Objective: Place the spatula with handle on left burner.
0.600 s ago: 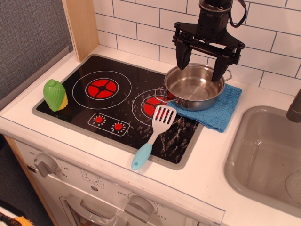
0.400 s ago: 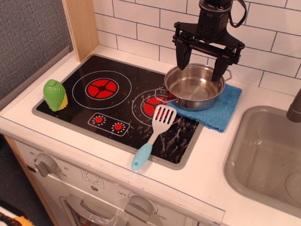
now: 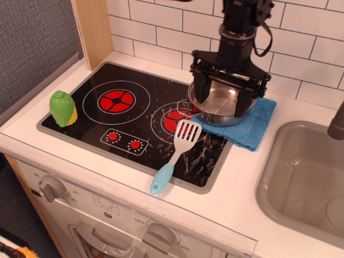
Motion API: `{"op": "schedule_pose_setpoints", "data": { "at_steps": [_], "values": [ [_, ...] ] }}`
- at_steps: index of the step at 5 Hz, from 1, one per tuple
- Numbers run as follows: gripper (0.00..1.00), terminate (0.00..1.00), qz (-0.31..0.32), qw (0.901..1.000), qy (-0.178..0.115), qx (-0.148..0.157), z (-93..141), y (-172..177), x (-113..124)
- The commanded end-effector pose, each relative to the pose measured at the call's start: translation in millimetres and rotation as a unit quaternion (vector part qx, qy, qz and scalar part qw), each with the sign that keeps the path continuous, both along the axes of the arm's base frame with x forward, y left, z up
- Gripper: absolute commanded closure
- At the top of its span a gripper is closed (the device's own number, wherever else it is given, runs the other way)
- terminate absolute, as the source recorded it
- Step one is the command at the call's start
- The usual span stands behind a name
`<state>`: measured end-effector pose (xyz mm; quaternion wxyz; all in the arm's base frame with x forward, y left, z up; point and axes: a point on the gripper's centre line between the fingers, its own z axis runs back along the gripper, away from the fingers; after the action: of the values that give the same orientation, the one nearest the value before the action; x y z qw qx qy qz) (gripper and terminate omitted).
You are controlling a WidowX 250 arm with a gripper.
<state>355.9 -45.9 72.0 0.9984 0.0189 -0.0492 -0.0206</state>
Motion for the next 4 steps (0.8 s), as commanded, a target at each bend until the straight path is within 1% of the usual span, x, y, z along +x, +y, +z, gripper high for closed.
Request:
{"op": "schedule_pose_setpoints", "data": {
  "at_steps": [1, 2, 3, 4],
  "values": [
    [0.00, 0.00, 0.009, 0.9985, -0.052, -0.018, 38, 8, -38],
    [0.00, 0.00, 0.019, 0.9998, 0.008, -0.004, 1, 15, -60],
    [0.00, 0.00, 0.027, 0.9978, 0.055, 0.025, -32, 25, -76],
    [0.00, 0.00, 0.030, 0.9953, 0.087, 0.030, -56, 34, -94]
  ]
}}
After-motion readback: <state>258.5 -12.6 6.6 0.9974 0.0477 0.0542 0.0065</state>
